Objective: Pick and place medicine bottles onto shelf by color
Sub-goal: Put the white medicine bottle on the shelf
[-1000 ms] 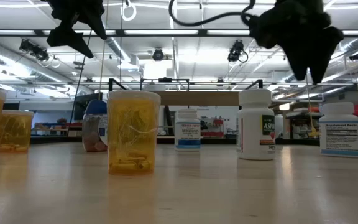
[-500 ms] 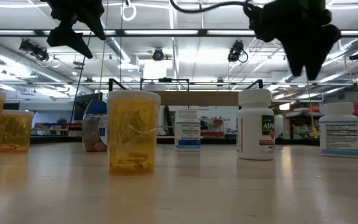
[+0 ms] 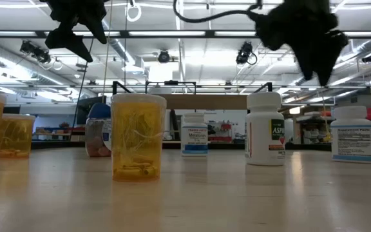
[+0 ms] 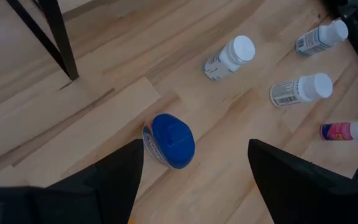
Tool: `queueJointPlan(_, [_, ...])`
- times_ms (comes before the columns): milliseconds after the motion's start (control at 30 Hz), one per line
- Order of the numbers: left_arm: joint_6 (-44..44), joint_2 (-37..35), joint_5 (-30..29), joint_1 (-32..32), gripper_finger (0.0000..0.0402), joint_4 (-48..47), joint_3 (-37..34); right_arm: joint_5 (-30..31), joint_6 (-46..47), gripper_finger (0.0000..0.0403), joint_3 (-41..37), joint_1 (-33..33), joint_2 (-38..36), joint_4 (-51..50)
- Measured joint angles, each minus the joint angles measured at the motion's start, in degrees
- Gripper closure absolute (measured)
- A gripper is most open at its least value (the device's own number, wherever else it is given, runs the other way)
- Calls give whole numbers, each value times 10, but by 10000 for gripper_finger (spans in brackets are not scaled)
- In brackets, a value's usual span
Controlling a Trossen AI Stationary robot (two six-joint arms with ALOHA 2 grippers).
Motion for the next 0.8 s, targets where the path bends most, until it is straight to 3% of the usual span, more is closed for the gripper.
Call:
queueJointPlan(200, [7,0,0,0,108,-1,0,-9,-128,115,0,-11,-18,-10])
queueJointPlan(400, [6,0,0,0,108,-1,0,-86,-114,115,0,-41,-15,173])
queueJointPlan(600, [-9,0,0,-1,108,-1,0,-62,-95,115,0,-21,-2,250])
queueJointPlan(800, [14,0,0,-1,108,4,0,-13,-165,115,0,17,26,257])
